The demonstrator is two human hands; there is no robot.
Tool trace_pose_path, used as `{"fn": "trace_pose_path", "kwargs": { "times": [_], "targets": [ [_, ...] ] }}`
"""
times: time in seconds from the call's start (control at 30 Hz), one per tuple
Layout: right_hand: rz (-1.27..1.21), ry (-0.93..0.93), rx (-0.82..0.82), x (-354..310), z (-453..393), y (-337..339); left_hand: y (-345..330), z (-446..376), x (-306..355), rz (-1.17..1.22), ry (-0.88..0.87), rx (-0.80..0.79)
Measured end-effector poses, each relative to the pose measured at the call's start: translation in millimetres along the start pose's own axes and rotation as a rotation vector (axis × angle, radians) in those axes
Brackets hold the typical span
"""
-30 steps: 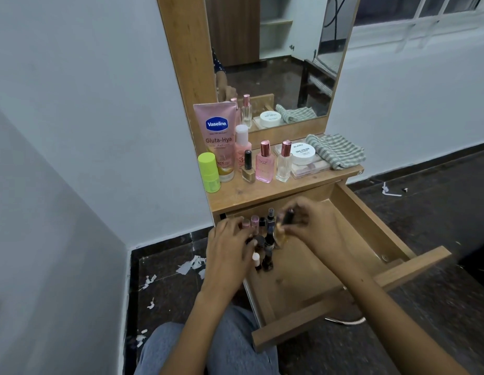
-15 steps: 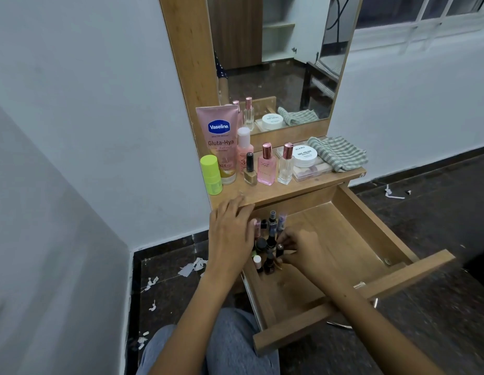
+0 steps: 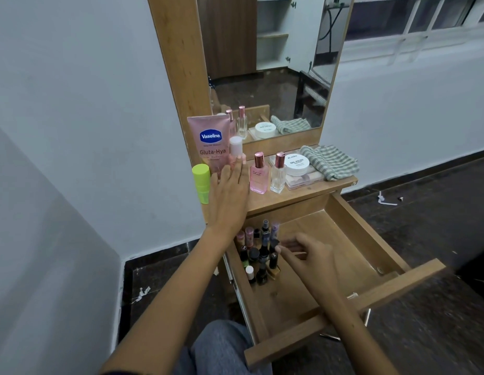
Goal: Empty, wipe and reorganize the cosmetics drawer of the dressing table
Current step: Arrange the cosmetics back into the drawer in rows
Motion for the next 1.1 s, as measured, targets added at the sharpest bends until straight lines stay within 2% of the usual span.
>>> {"fn": "trace_pose_path", "kwargs": {
  "times": [0.2,0.33,0.57,0.73,0.9,1.0,1.1],
  "targets": [
    [-0.017,-0.003,0.016,0.3,0.1,1.7,10.2,-10.5,0.0,0.094,-0.012,0.180],
    [-0.034,-0.005,0.024,-0.7,-0.1,2.0,19.7,-11.4,-1.0,0.140,0.017,0.241],
    [-0.050,0.053,0.115,-9.2,0.1,10.8,48.4,34.8,23.0,0.371,-0.009,0.347],
    [0.004,0.163,0.125,-17.2,-0.4,10.0,41.9,69.2,49.3,0.561,-0.063,0.209],
    [0.079,0.262,0.125,-21.5,4.0,10.4,27.7,88.5,61.1,0.617,-0.060,0.124],
    [0.096,0.178,0.167,-15.0,3.2,12.6,20.2,97.7,55.0,0.619,-0.009,0.051],
    [0.021,-0.011,0.219,-2.0,0.8,17.7,10.6,110.1,38.6,0.571,0.070,-0.038]
  ]
}}
Point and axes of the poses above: each hand's wrist, its own z-axis away from the middle knuckle, its own y-axis out of the back of the hand, x = y × z, the point moved 5 cm from there along -z, towards the middle knuckle, and after that the axes turned 10 degrees about z, right-handed, at the moved point
